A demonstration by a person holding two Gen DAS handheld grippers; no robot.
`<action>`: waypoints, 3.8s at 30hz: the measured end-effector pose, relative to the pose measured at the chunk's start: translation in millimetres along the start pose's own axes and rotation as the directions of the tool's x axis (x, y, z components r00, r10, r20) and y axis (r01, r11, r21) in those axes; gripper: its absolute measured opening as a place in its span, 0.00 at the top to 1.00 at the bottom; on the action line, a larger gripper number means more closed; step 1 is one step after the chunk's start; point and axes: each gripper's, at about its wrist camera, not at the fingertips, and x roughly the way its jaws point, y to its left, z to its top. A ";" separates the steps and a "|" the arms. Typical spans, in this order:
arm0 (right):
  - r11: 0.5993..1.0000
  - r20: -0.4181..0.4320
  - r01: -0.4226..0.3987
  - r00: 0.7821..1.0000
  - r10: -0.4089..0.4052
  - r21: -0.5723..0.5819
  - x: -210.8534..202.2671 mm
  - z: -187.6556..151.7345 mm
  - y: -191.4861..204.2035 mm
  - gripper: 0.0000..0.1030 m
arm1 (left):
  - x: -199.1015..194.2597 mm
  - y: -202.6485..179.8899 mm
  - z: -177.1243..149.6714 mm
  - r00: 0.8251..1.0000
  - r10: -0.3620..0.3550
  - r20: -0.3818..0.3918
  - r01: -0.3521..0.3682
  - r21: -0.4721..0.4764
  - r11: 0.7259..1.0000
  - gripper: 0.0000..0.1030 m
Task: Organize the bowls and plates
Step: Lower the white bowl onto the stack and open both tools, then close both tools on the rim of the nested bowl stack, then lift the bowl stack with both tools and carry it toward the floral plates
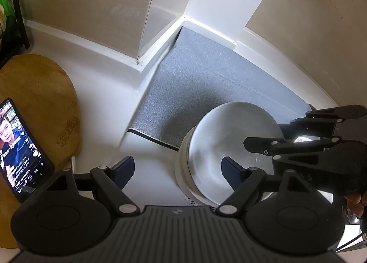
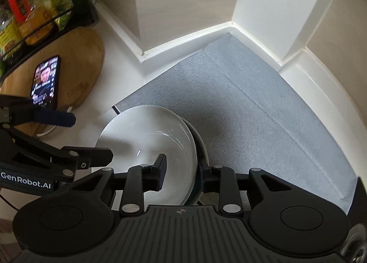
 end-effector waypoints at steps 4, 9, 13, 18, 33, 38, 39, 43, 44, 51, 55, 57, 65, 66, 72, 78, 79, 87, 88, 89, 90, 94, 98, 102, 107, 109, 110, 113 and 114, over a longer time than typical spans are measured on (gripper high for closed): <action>0.998 -0.006 0.010 1.000 -0.010 -0.064 -0.6 -0.1 7.6 0.63 | 0.5 1.8 0.5 1.000 0.005 0.000 -0.005 -0.003 1.000 0.13; 0.990 -0.014 0.032 0.999 -0.034 -0.138 -0.4 1.1 16.7 0.61 | 0.9 6.4 0.8 1.000 0.025 0.006 -0.025 -0.023 0.999 0.07; 0.982 -0.018 0.045 0.999 -0.049 -0.184 -0.8 1.0 23.9 0.59 | 1.5 9.4 0.5 1.000 0.027 -0.002 -0.027 -0.035 0.999 0.07; 0.968 -0.023 0.055 0.998 -0.063 -0.245 -1.9 0.5 30.0 0.57 | 0.6 12.6 -0.6 0.999 0.032 -0.006 -0.032 -0.046 0.998 0.07; 0.976 0.010 -0.008 1.000 0.010 -0.219 -15.0 8.2 17.2 0.33 | 4.1 15.2 -3.9 0.999 0.045 -0.025 -0.047 -0.066 0.997 0.07; 0.988 0.035 0.055 0.998 -0.050 -0.146 -12.6 11.8 -5.0 0.27 | 6.4 15.4 -2.6 0.999 0.043 -0.028 -0.045 -0.061 0.997 0.07; 0.991 0.029 0.049 0.999 -0.046 -0.122 -10.9 11.0 -9.6 0.26 | 7.2 15.2 -2.7 0.999 0.044 -0.028 -0.045 -0.061 0.997 0.07; 1.000 0.009 0.007 1.000 -0.007 0.014 -3.0 3.9 -27.6 0.26 | 9.9 15.2 -3.8 0.998 0.043 -0.035 -0.046 -0.070 0.996 0.07; 0.998 0.007 -0.014 1.000 0.013 0.060 -0.6 1.8 -32.6 0.26 | 11.2 15.0 -3.6 0.998 0.043 -0.038 -0.046 -0.072 0.996 0.07; 0.914 -0.028 -0.105 0.992 0.126 0.391 19.2 -22.6 -60.0 0.24 | 27.2 15.0 -1.8 0.997 0.015 -0.076 -0.023 -0.105 0.994 0.06; 0.852 -0.020 -0.145 0.983 0.180 0.504 26.1 -36.4 -64.2 0.22 | 36.0 14.1 -1.2 0.995 0.000 -0.097 -0.012 -0.120 0.993 0.06; 0.835 -0.011 -0.159 0.981 0.194 0.527 28.6 -40.5 -63.6 0.22 | 39.8 12.2 -1.5 0.994 -0.006 -0.107 -0.007 -0.122 0.992 0.06; 0.806 0.004 -0.176 0.978 0.210 0.566 39.2 -48.3 -68.1 0.18 | 55.5 6.7 -4.6 0.989 -0.017 -0.148 -0.003 -0.129 0.992 0.06; 0.803 0.003 -0.174 0.978 0.210 0.569 41.0 -47.9 -69.0 0.18 | 56.4 5.9 -5.3 0.989 -0.010 -0.145 -0.009 -0.128 0.992 0.06; 0.767 0.020 -0.190 0.974 0.225 0.613 49.0 -50.0 -76.8 0.16 | 60.7 4.8 -6.6 0.990 -0.005 -0.138 -0.015 -0.144 0.989 0.00; 0.734 0.035 -0.218 0.966 0.256 0.643 58.6 -51.4 -80.7 0.16 | 64.1 1.0 -7.2 0.993 -0.038 -0.114 0.020 -0.157 0.987 0.00; 0.729 0.041 -0.226 0.964 0.263 0.646 60.0 -51.5 -81.4 0.16 | 64.8 1.5 -7.7 0.993 -0.049 -0.109 0.030 -0.164 0.986 0.00; 0.671 0.058 -0.260 0.950 0.308 0.694 76.1 -54.0 -89.7 0.11 | 65.6 -0.2 -13.3 0.995 -0.081 -0.057 0.070 -0.169 0.983 0.00; 0.664 0.061 -0.271 0.945 0.321 0.697 77.7 -54.3 -90.1 0.10 | 65.1 -2.0 -14.7 0.995 -0.083 -0.052 0.074 -0.162 0.984 0.00; 0.679 0.056 -0.275 0.944 0.325 0.681 78.5 -52.4 -87.7 0.07 | 64.9 -3.1 -15.3 0.995 -0.085 -0.050 0.076 -0.162 0.984 0.00; 0.697 0.053 -0.275 0.945 0.323 0.662 78.8 -51.1 -84.7 0.05 | 65.0 -4.3 -15.6 0.995 -0.088 -0.051 0.079 -0.157 0.984 0.00; 0.721 0.053 -0.282 0.945 0.322 0.633 80.6 -47.5 -80.2 0.02 | 63.5 -6.7 -17.7 0.995 -0.092 -0.045 0.084 -0.159 0.984 0.00; 0.724 0.052 -0.287 0.943 0.328 0.627 80.6 -45.1 -79.1 0.04 | 63.6 -4.9 -18.2 0.993 -0.106 -0.049 0.096 -0.169 0.981 0.00; 0.720 0.036 -0.304 0.932 0.362 0.624 83.2 -41.7 -77.8 0.10 | 65.4 -2.2 -19.0 0.980 -0.184 -0.080 0.164 -0.204 0.965 0.00; 0.720 0.043 -0.323 0.925 0.378 0.615 82.8 -41.9 -79.9 0.10 | 63.5 -0.7 -22.0 0.980 -0.190 -0.064 0.172 -0.221 0.960 0.00; 0.721 0.048 -0.328 0.924 0.380 0.610 82.6 -41.5 -79.8 0.14 | 63.6 -0.6 -22.4 0.978 -0.199 -0.057 0.181 -0.229 0.956 0.03; 0.719 0.055 -0.332 0.924 0.379 0.611 82.8 -41.5 -79.8 0.24 | 63.4 0.0 -23.1 0.975 -0.217 -0.053 0.199 -0.236 0.951 0.10; 0.708 0.066 -0.341 0.920 0.386 0.618 83.4 -42.0 -83.0 0.25 | 61.1 4.5 -24.9 0.977 -0.209 -0.036 0.193 -0.263 0.945 0.19; 0.709 0.071 -0.344 0.920 0.385 0.616 83.0 -42.6 -83.6 0.25 | 60.1 7.8 -26.0 0.976 -0.217 -0.031 0.200 -0.275 0.940 0.21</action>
